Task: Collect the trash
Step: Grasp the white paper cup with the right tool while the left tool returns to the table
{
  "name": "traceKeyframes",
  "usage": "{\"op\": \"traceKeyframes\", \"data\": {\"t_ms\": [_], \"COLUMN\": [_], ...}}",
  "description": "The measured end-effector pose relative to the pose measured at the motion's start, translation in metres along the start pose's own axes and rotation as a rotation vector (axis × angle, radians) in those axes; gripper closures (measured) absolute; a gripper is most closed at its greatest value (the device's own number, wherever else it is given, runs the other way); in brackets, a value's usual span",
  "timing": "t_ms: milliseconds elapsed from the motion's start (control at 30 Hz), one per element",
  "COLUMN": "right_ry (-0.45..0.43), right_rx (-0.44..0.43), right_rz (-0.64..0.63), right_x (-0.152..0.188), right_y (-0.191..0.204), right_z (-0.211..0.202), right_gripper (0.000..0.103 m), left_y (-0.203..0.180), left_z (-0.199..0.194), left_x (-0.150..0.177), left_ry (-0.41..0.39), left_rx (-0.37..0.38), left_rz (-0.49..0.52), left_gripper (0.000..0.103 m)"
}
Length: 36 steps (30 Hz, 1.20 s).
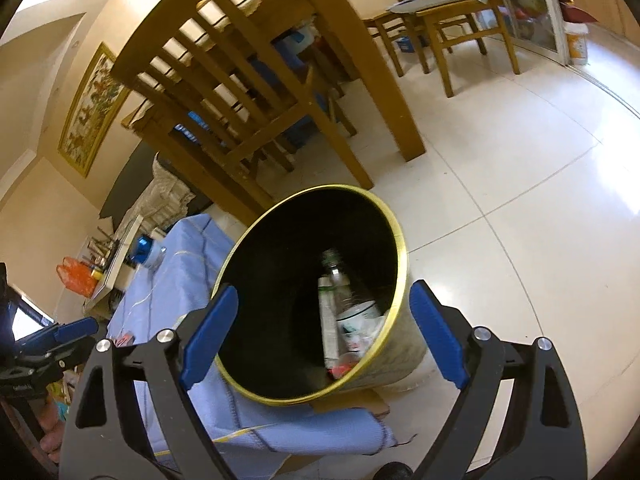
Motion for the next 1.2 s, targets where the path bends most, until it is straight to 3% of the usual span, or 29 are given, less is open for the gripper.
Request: {"op": "traceKeyframes", "data": {"t_ms": [200, 400, 633, 833, 1033, 1200], "right_ry": [0.074, 0.202, 0.295, 0.385, 0.386, 0.273], "right_rx": [-0.061, -0.178, -0.323, -0.434, -0.39, -0.225], "right_rz": [-0.099, -0.263, -0.515, -0.42, -0.542, -0.774], "right_x": [0.031, 0.097, 0.175, 0.184, 0.205, 0.231], "right_y": [0.069, 0.175, 0.308, 0.365, 0.4, 0.412], "right_z": [0.015, 0.032, 0.035, 0.051, 0.054, 0.059], "right_gripper": [0.014, 0.012, 0.012, 0.017, 0.017, 0.005], "left_y": [0.08, 0.202, 0.315, 0.357, 0.386, 0.398], "left_z": [-0.061, -0.138, -0.214, -0.235, -0.245, -0.254], "left_x": [0.025, 0.068, 0.152, 0.228, 0.276, 0.29], "left_ry": [-0.036, -0.086, -0.121, -0.097, -0.083, -0.097], "left_rx": [-0.105, -0.264, -0.385, -0.408, -0.405, -0.407], "left_rz": [-0.06, -0.234, -0.444, -0.573, -0.654, -0.677], "left_gripper": [0.027, 0.023, 0.02, 0.02, 0.02, 0.02]}}
Point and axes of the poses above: each gripper's, at about its wrist camera, not at the fingertips, and z roughly the way its jaws point, y to its left, x to its underside, the point moved 10 cm from there along z, roughly the way its jaws point, and after that the axes turned 6 degrees about -y, right-handed, at the moved point
